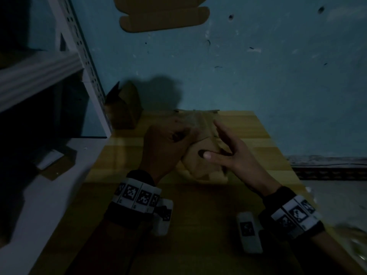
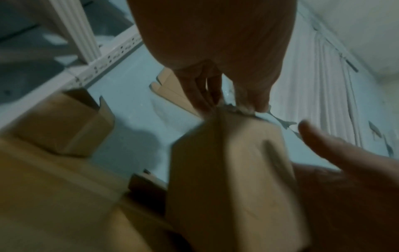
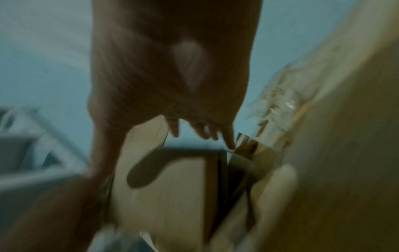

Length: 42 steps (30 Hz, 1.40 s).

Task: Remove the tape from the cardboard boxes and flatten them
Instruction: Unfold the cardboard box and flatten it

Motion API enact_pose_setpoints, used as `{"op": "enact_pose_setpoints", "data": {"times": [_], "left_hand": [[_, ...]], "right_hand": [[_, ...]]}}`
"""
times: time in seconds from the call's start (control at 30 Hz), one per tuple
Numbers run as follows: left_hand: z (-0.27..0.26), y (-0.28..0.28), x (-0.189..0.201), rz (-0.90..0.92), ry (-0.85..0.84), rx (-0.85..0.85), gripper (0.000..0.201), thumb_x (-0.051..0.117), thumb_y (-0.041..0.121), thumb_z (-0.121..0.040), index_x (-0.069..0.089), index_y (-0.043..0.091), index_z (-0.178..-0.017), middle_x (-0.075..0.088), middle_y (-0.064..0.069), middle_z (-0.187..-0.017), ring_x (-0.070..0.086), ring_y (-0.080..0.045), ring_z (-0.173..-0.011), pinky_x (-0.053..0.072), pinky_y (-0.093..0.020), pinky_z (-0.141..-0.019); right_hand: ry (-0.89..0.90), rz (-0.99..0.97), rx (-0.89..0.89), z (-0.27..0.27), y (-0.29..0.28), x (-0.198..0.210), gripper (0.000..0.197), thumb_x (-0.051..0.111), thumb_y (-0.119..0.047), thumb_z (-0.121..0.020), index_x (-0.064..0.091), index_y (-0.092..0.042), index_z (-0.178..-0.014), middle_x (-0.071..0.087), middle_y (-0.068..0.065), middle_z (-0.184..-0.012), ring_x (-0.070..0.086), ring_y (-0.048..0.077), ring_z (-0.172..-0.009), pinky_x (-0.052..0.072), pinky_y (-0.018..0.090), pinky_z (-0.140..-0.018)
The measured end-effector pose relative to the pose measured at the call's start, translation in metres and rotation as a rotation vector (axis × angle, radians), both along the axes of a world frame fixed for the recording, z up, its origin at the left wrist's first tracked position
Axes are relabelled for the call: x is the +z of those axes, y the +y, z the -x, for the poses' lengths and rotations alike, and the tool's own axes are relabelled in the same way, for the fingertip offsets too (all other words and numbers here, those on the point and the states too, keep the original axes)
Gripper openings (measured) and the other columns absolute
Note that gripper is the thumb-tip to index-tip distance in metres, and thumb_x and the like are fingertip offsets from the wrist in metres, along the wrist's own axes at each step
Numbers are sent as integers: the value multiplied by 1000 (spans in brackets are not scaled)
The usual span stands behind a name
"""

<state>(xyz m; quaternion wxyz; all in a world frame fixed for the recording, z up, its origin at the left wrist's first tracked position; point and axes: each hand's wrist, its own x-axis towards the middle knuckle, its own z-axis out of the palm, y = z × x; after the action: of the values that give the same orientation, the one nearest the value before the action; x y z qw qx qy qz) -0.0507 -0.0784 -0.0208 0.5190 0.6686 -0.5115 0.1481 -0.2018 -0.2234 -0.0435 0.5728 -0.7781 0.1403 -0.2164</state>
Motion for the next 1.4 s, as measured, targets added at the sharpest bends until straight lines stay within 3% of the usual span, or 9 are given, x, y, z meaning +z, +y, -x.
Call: {"op": "enact_pose_setpoints", "data": {"times": [0.17, 0.33, 0.47, 0.63, 0.77, 0.87, 1.0, 1.2, 1.4], "left_hand": [[6, -6, -3, -72, 79, -148, 25, 69, 37, -91, 78, 15, -97, 70, 1, -89, 68, -9, -75, 55, -35, -62], [5, 2, 4, -233, 118, -260, 62, 85, 53, -62, 73, 19, -112, 64, -3, -105, 65, -12, -88, 56, -24, -67], [4, -3, 1, -295, -62, -179, 81, 90, 60, -47, 66, 23, -114, 59, 2, -115, 58, -14, -99, 48, -23, -74], [-1, -7, -5, -251, -3, -228, 55, 83, 45, -67, 67, 21, -114, 59, 3, -102, 58, -15, -91, 43, -24, -70], [0, -6, -5, -219, 31, -269, 33, 78, 31, -77, 68, 20, -106, 54, 11, -94, 53, -2, -86, 38, -13, -72], [1, -5, -5, -186, 127, -292, 34, 67, 27, -84, 71, 1, -106, 62, 6, -82, 61, -11, -77, 50, -26, -69], [3, -3, -6, -124, 327, -354, 17, 60, 0, -92, 73, -4, -103, 63, 12, -62, 56, -1, -56, 48, -17, -61], [16, 0, 4, -115, 321, -339, 25, 74, 27, -85, 75, 6, -99, 71, 11, -76, 66, -4, -69, 52, -23, -64], [19, -10, -2, -53, 280, -223, 22, 73, 19, -85, 75, -1, -92, 74, -16, -88, 71, -27, -82, 58, -48, -70]], "right_hand": [[-64, 123, 49, -7, 3, -4, 100, 92, -13, -68, 41, -28, -153, 55, -14, -142, 56, -10, -122, 50, 12, -92], [-104, 80, 78, -5, -3, -8, 97, 88, -17, -69, 42, -27, -154, 54, -14, -147, 52, -2, -132, 49, 22, -106], [-136, 49, 65, -6, -5, -10, 93, 84, -16, -72, 41, -20, -154, 61, -6, -142, 59, 6, -129, 49, 24, -105], [-135, -6, 77, -7, -8, -12, 94, 85, -11, -73, 41, -19, -155, 67, -4, -136, 63, 12, -126, 52, 28, -102], [-150, -16, 74, -6, -10, -12, 89, 83, -13, -73, 44, -17, -153, 69, -3, -133, 65, 12, -123, 55, 29, -98], [-148, -25, 88, -6, -11, -12, 89, 82, -11, -73, 44, -19, -153, 70, -2, -129, 67, 10, -117, 54, 23, -90], [-153, -39, 90, -6, -12, -13, 88, 81, -7, -70, 45, -22, -149, 74, -8, -121, 68, 6, -112, 53, 20, -88], [-161, -44, 101, -4, -13, -12, 85, 80, -7, -74, 46, -18, -151, 73, -3, -126, 67, 13, -117, 54, 24, -92], [-172, -63, 107, -4, -13, -14, 85, 79, -5, -74, 46, -17, -151, 73, -2, -126, 67, 14, -117, 54, 25, -91]]}}
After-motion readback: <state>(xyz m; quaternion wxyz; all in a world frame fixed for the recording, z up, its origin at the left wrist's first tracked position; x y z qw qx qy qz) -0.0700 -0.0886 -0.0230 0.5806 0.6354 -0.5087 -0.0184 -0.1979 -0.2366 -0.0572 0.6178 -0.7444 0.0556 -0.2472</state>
